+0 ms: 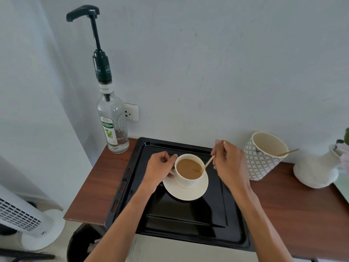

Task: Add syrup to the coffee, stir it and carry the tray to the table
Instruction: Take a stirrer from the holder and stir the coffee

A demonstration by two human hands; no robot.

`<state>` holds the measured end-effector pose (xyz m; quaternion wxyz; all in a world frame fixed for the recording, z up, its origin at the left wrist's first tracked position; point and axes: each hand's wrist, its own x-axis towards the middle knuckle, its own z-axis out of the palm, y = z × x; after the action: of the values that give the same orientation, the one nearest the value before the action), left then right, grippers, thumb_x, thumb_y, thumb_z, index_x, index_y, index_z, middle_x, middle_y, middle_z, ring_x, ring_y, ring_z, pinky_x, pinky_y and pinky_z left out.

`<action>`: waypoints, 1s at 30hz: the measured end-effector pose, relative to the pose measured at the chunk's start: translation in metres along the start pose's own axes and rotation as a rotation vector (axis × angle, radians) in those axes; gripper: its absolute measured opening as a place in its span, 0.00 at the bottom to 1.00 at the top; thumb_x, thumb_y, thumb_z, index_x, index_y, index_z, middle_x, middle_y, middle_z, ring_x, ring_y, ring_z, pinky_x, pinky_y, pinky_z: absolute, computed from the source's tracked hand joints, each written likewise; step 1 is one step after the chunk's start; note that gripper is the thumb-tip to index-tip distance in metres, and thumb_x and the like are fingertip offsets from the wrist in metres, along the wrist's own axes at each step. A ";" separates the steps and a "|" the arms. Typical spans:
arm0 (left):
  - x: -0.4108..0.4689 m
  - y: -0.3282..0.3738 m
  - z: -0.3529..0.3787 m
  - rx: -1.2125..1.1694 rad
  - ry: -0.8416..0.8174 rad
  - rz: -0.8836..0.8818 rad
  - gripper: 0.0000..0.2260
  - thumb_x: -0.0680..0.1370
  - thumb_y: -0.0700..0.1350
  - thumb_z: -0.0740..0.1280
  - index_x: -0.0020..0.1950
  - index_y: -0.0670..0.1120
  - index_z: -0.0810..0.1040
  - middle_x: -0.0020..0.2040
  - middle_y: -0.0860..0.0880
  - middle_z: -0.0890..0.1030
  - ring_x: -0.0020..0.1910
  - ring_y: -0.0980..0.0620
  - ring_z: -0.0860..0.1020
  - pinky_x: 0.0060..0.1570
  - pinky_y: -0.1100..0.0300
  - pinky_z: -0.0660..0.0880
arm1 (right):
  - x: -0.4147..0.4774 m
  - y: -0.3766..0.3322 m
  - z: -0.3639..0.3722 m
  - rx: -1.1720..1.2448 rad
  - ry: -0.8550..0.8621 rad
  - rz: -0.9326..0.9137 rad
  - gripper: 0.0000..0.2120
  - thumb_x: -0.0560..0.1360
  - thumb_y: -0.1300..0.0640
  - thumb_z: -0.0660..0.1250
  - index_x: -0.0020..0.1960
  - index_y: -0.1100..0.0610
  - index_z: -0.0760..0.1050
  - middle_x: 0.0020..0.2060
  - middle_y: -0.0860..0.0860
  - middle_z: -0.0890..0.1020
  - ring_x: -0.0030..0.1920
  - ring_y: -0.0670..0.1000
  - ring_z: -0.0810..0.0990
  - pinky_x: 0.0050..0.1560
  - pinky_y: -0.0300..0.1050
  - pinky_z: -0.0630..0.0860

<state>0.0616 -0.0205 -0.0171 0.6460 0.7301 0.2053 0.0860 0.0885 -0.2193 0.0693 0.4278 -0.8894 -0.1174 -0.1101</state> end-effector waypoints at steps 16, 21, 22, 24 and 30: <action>-0.015 -0.006 -0.032 -0.017 -0.044 0.025 0.11 0.78 0.53 0.69 0.44 0.47 0.85 0.36 0.52 0.84 0.35 0.53 0.83 0.33 0.60 0.80 | -0.026 -0.027 -0.005 -0.013 -0.019 -0.177 0.18 0.84 0.49 0.58 0.39 0.53 0.78 0.27 0.48 0.81 0.30 0.49 0.82 0.37 0.58 0.81; -0.031 -0.006 -0.047 0.038 -0.062 0.066 0.05 0.78 0.48 0.70 0.47 0.50 0.85 0.41 0.52 0.86 0.37 0.54 0.84 0.33 0.62 0.80 | -0.045 -0.034 -0.015 -0.019 0.123 -0.221 0.16 0.85 0.53 0.59 0.42 0.54 0.79 0.28 0.44 0.81 0.31 0.45 0.82 0.35 0.53 0.80; -0.035 -0.006 -0.049 0.036 -0.061 0.070 0.05 0.78 0.48 0.70 0.47 0.50 0.85 0.41 0.52 0.86 0.36 0.55 0.84 0.33 0.61 0.80 | -0.049 -0.033 -0.015 0.000 0.137 -0.190 0.16 0.85 0.53 0.59 0.42 0.54 0.79 0.28 0.44 0.81 0.32 0.45 0.82 0.35 0.54 0.81; -0.042 -0.006 -0.053 0.026 -0.047 0.078 0.05 0.78 0.47 0.70 0.47 0.49 0.85 0.41 0.52 0.87 0.35 0.56 0.83 0.32 0.61 0.80 | -0.052 -0.029 -0.018 0.133 0.184 -0.113 0.17 0.85 0.51 0.59 0.42 0.52 0.79 0.29 0.47 0.82 0.32 0.46 0.84 0.33 0.52 0.82; -0.065 -0.006 -0.069 0.044 -0.010 0.068 0.04 0.78 0.48 0.70 0.47 0.50 0.84 0.40 0.52 0.86 0.37 0.55 0.83 0.32 0.62 0.79 | -0.062 -0.012 -0.021 0.378 0.207 0.115 0.16 0.85 0.51 0.59 0.44 0.53 0.81 0.32 0.54 0.85 0.32 0.50 0.86 0.26 0.45 0.81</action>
<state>-0.0248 0.0163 -0.0034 0.6274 0.7512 0.1791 0.0997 0.0243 -0.2358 0.0729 0.6022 -0.7827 -0.0407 -0.1521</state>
